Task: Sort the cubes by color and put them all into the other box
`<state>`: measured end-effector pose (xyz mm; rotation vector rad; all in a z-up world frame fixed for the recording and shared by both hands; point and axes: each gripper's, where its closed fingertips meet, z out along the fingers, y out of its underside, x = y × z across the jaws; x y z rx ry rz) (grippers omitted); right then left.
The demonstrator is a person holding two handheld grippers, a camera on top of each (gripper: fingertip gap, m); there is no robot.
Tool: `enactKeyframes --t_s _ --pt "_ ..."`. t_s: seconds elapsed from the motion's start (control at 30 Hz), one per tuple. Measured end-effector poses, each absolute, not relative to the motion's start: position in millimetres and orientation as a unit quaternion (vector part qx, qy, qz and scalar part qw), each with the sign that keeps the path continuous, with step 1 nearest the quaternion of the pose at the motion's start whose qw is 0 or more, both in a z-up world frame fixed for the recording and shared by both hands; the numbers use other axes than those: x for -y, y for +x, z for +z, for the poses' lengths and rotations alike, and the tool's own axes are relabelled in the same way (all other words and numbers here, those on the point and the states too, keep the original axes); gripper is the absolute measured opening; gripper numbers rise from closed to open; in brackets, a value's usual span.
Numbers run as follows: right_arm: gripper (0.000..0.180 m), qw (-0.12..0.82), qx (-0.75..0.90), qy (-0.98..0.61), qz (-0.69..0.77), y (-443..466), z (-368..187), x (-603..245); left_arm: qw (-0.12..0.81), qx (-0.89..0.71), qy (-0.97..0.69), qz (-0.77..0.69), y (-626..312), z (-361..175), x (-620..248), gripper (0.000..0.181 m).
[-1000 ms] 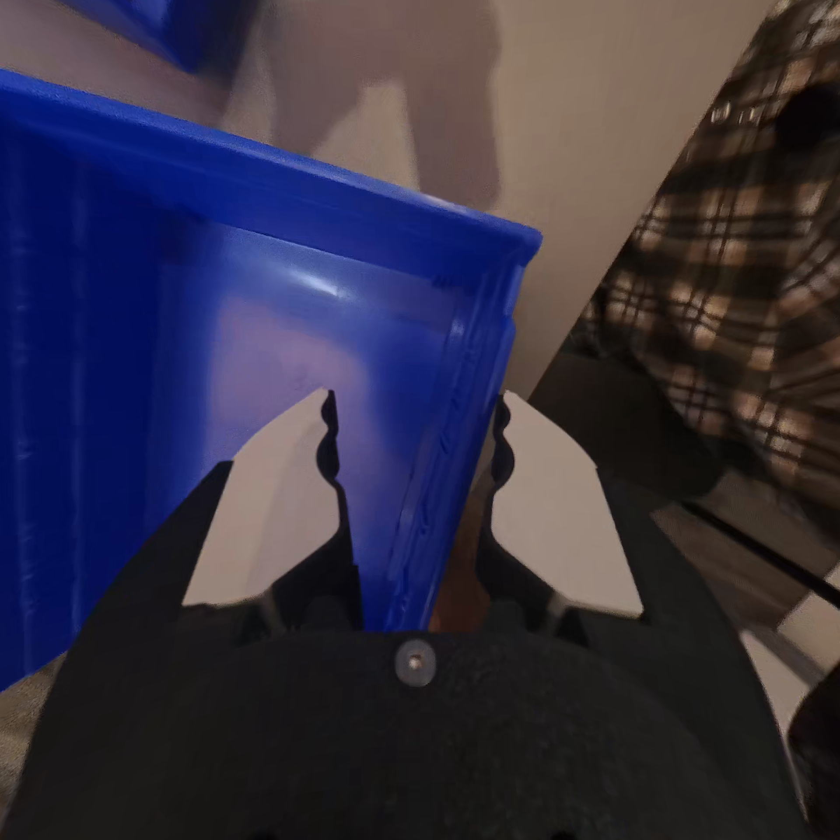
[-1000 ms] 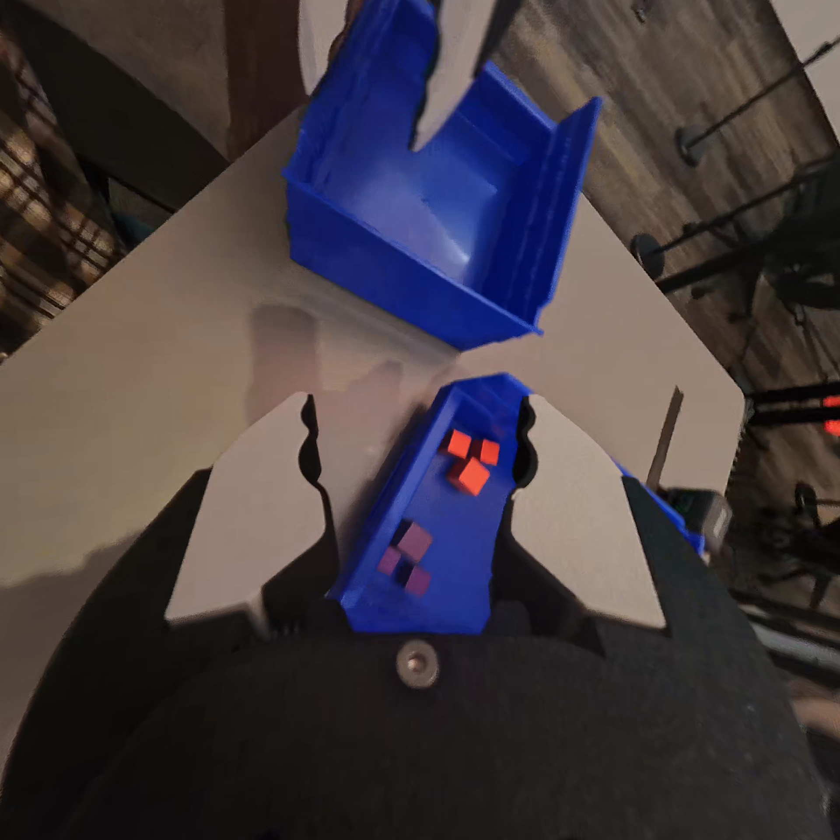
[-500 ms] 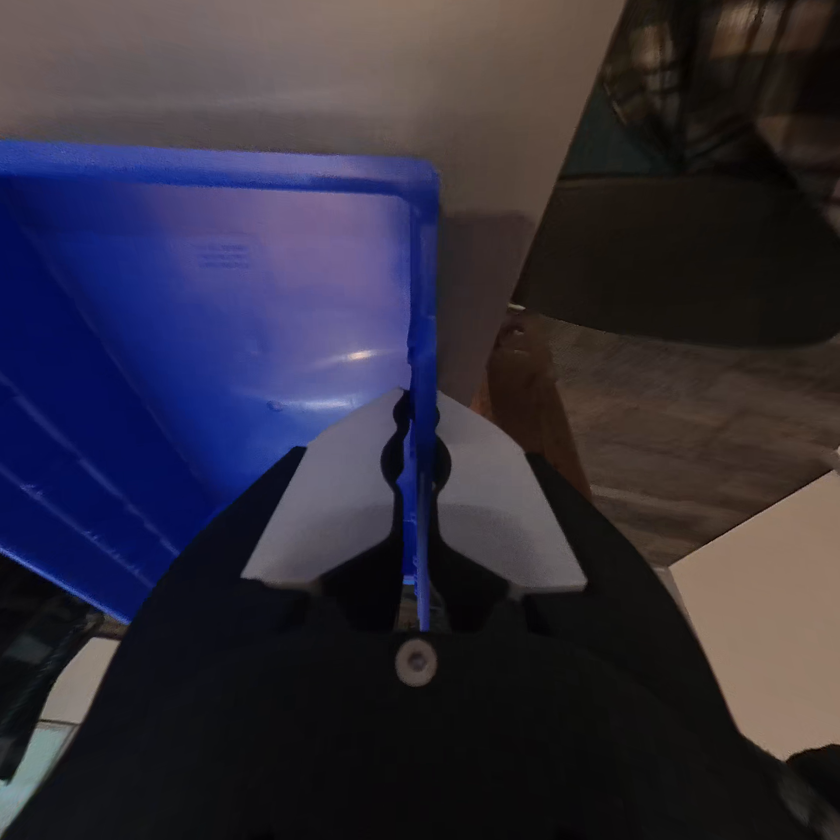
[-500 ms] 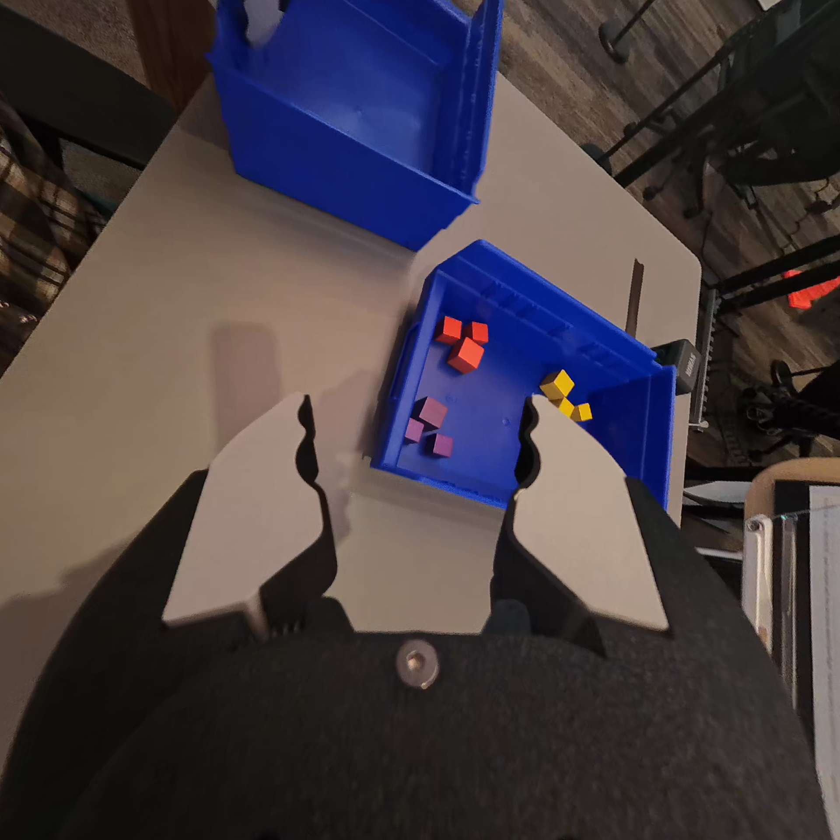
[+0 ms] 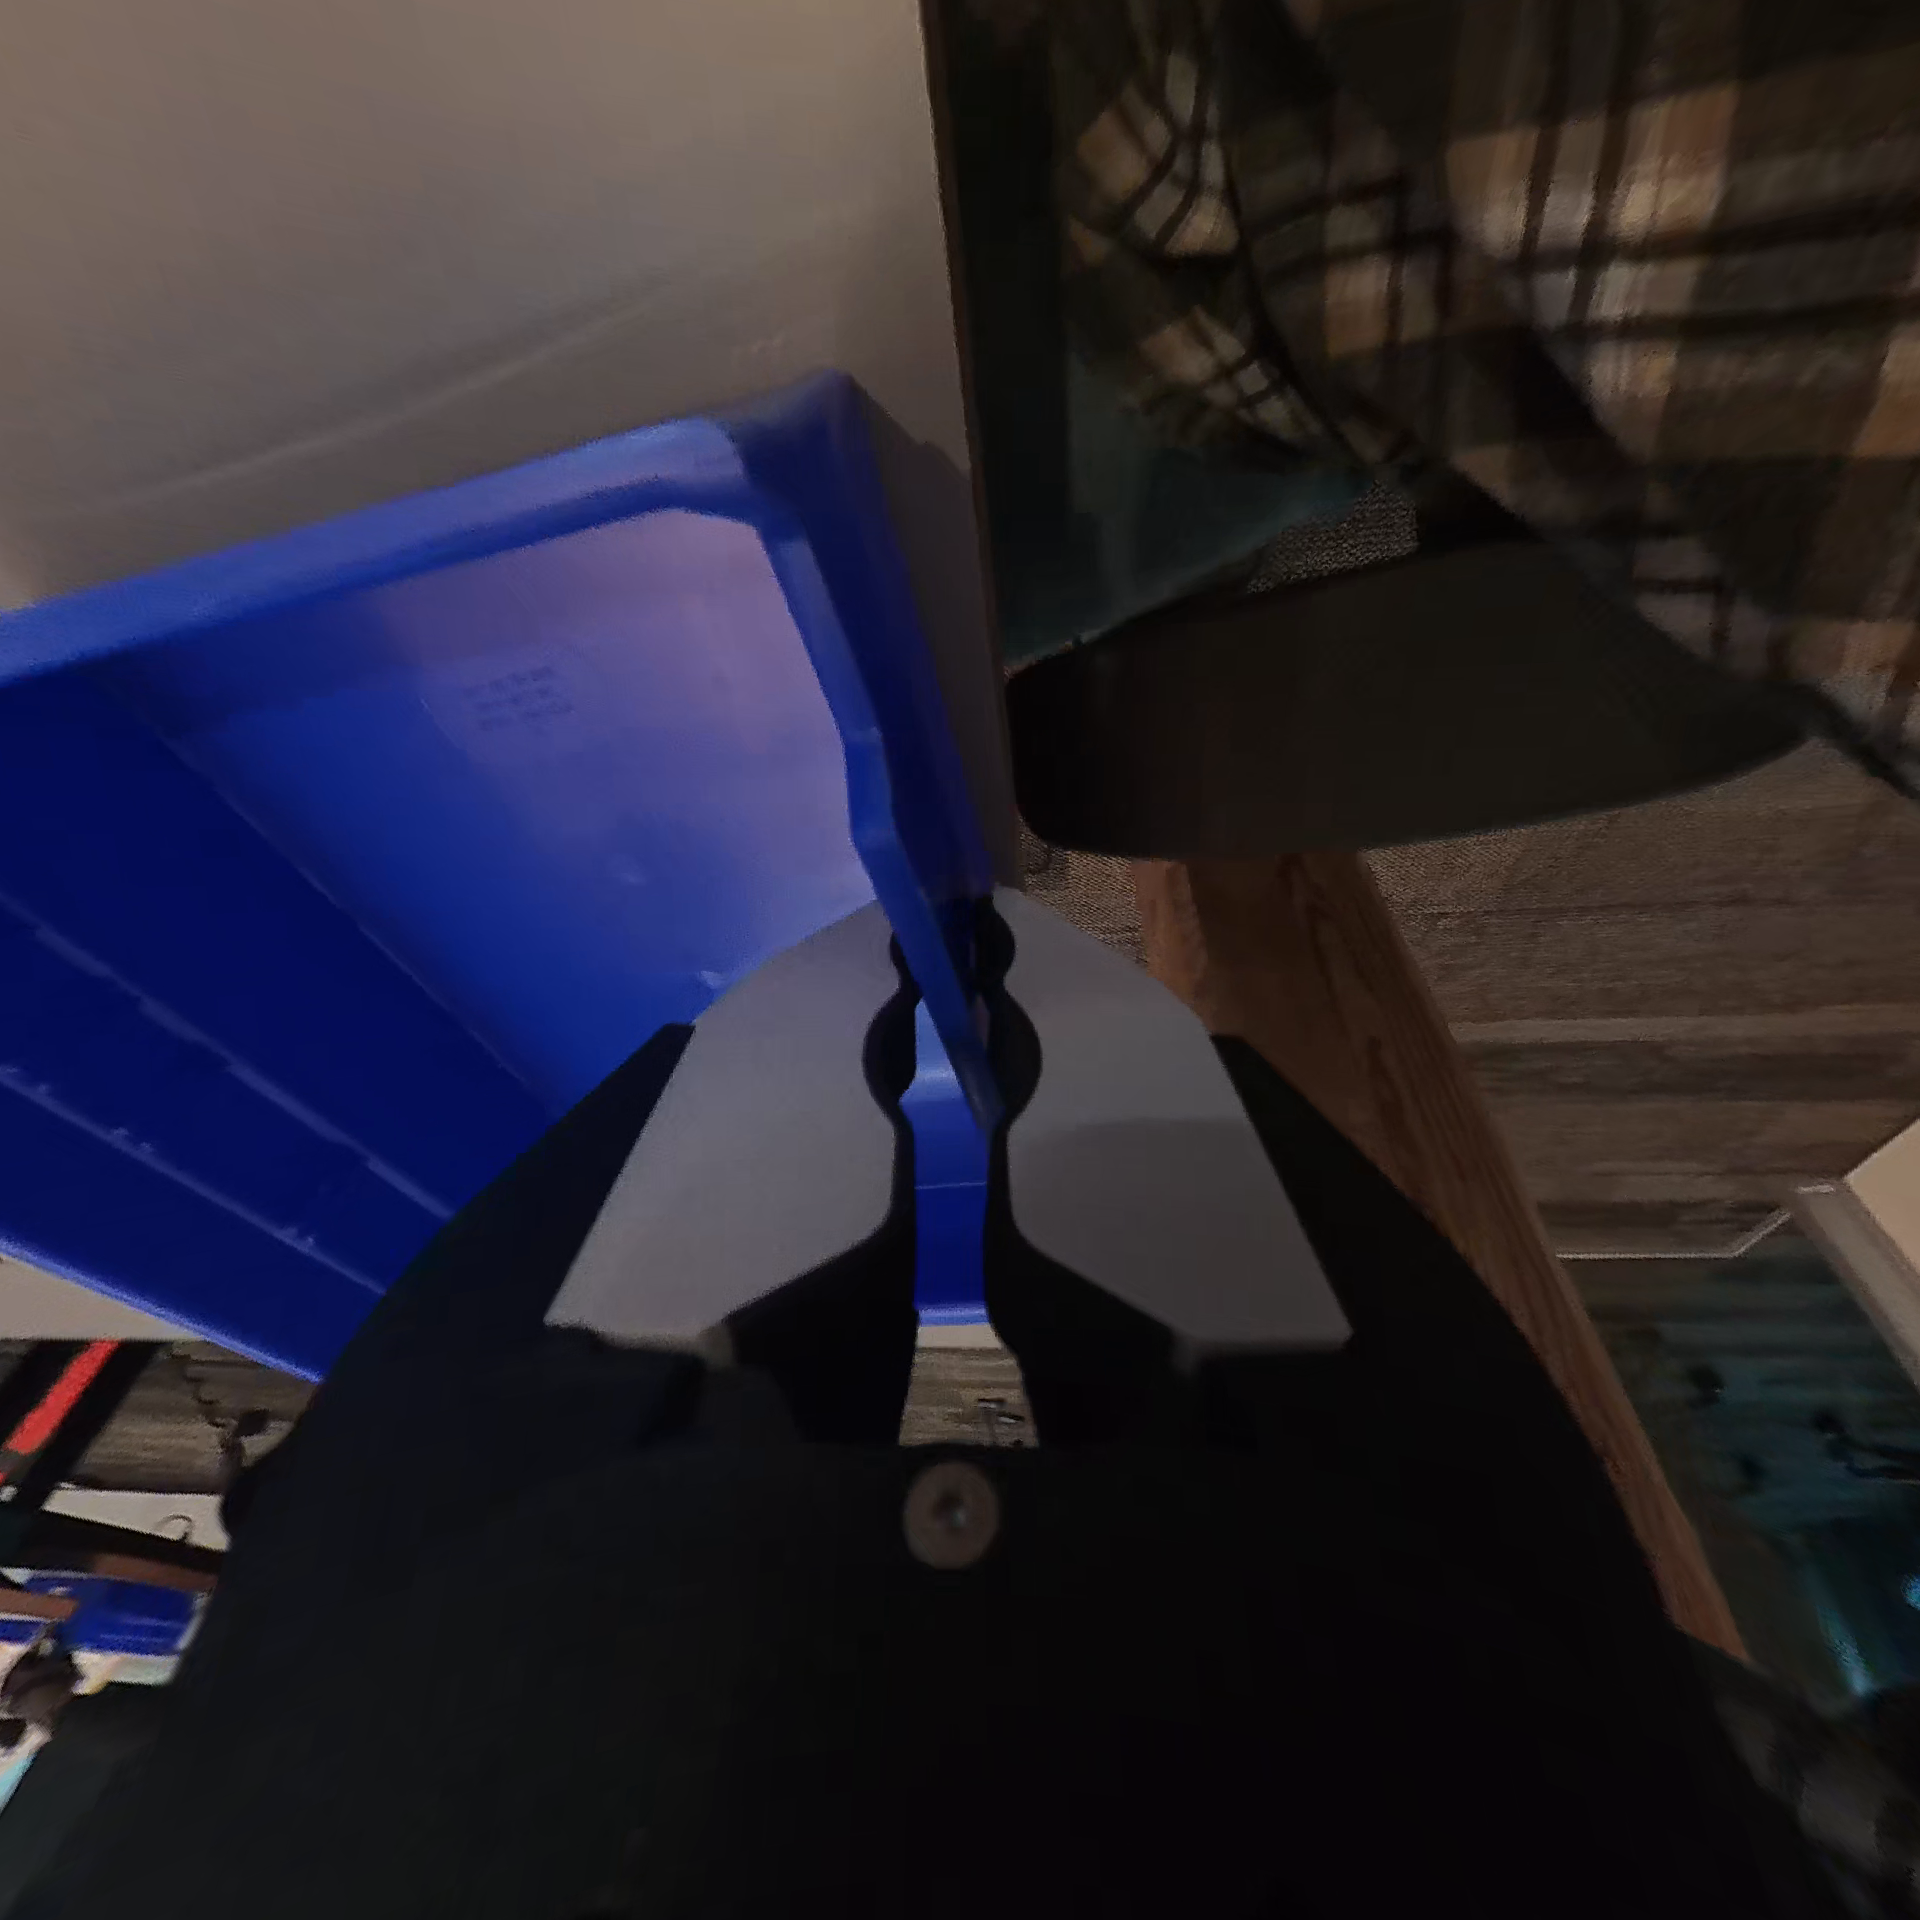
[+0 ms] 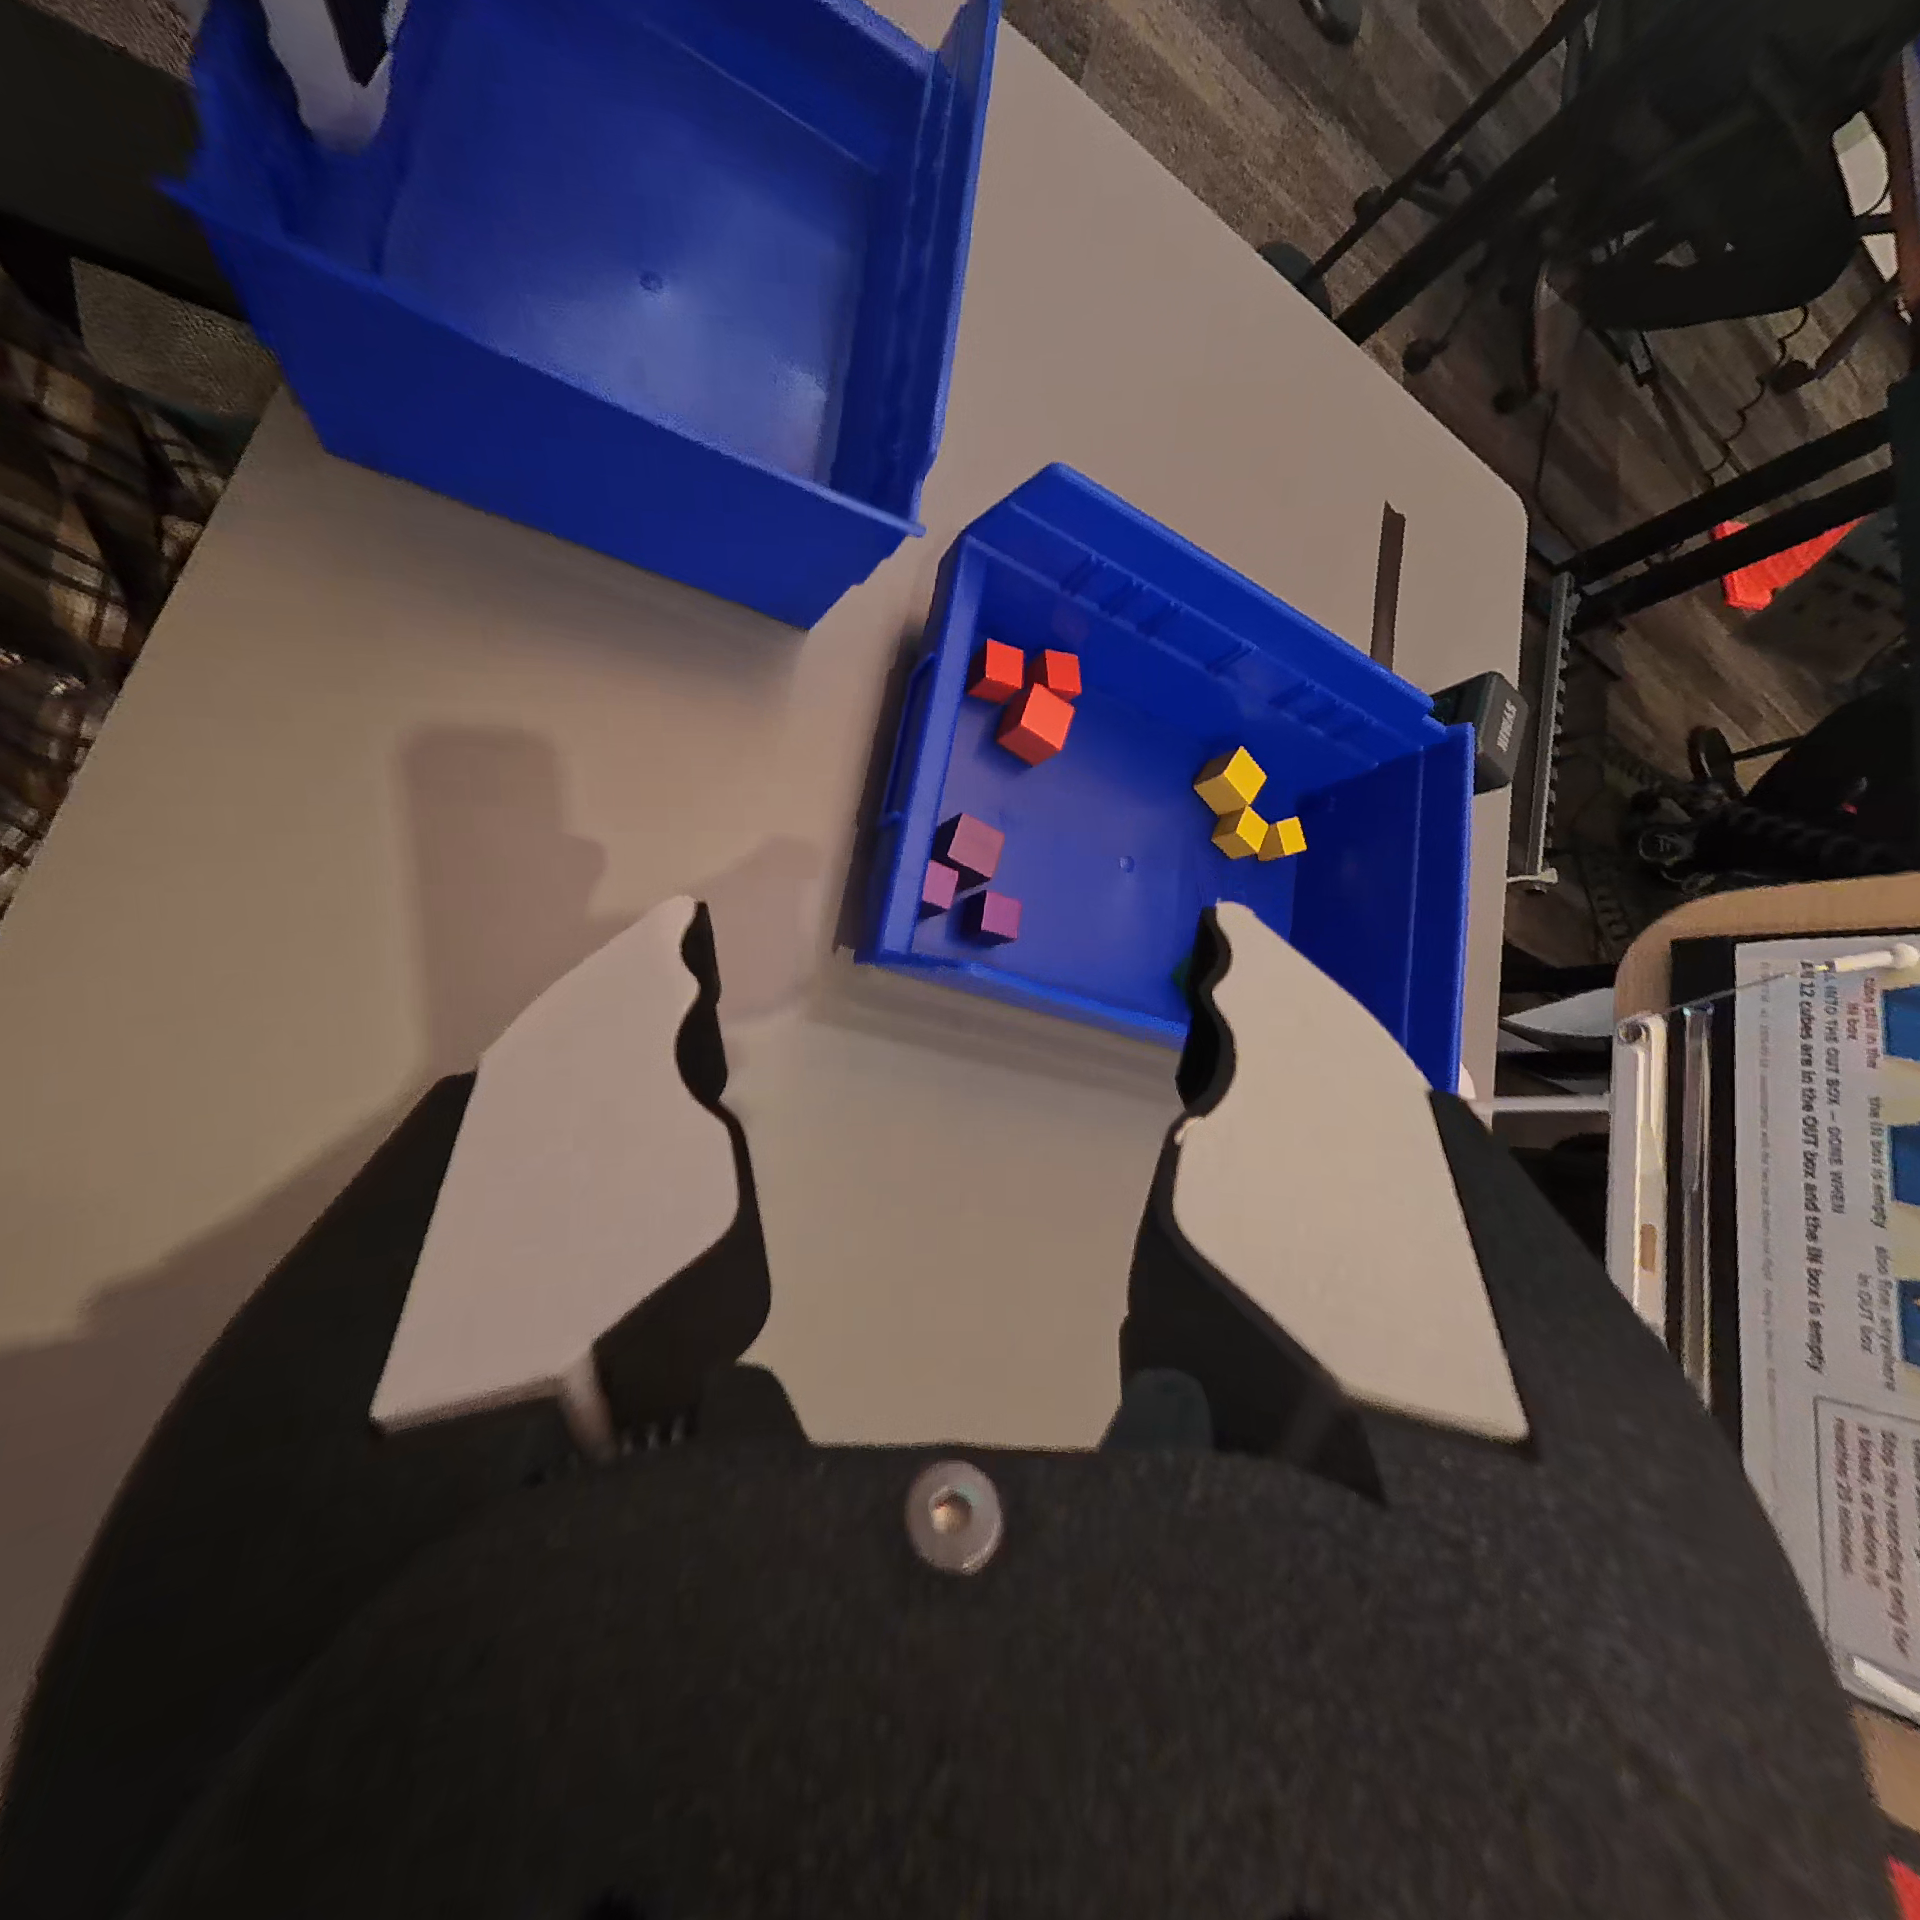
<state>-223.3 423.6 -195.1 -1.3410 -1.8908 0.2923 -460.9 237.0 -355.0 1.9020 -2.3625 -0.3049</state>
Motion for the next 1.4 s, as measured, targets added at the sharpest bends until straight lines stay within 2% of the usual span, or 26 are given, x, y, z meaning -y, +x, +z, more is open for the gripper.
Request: enactKeyframes --t_s 0.23,0.4,0.6,0.73,0.87,1.0,1.1,1.2,1.23,1.4 --pt "0.085 0.383 0.725 -0.563 0.101 -185 -189 -418 0.037 0.809 0.578 -0.097 -375 -355 -238 0.009" --pt "0.089 0.333 0.666 -0.660 0.097 -142 -205 -409 0.009 0.839 0.538 -0.078 -292 -355 -234 0.009" --pt "0.086 0.281 0.499 -0.813 0.103 -73 -231 -393 -0.074 0.830 0.553 -0.007 -171 -350 -229 0.010" --pt "0.067 0.203 0.309 -0.912 0.176 -35 -257 -366 -0.143 0.795 0.578 0.113 -122 -309 -220 0.028" --pt "0.051 0.148 0.191 -0.941 0.239 -31 -279 -348 -0.193 0.713 0.633 0.234 -135 -267 -238 0.060" --pt "0.050 0.097 0.168 -0.956 0.221 -40 -307 -346 -0.271 0.592 0.690 0.315 -187 -235 -285 0.072" --pt "0.042 0.049 0.154 -0.966 0.200 -49 -328 -343 -0.336 0.505 0.705 0.368 -233 -215 -315 0.071" --pt "0.013 0.011 0.164 -0.976 0.144 -39 -347 -341 -0.386 0.443 0.694 0.417 -271 -200 -332 0.062" --pt "0.009 0.003 0.166 -0.976 0.142 -37 -349 -342 -0.400 0.428 0.688 0.428 -281 -197 -336 0.060" --pt "0.007 -0.039 0.172 -0.982 0.071 9 -348 -355 -0.447 0.398 0.676 0.429 -315 -196 -354 0.050"
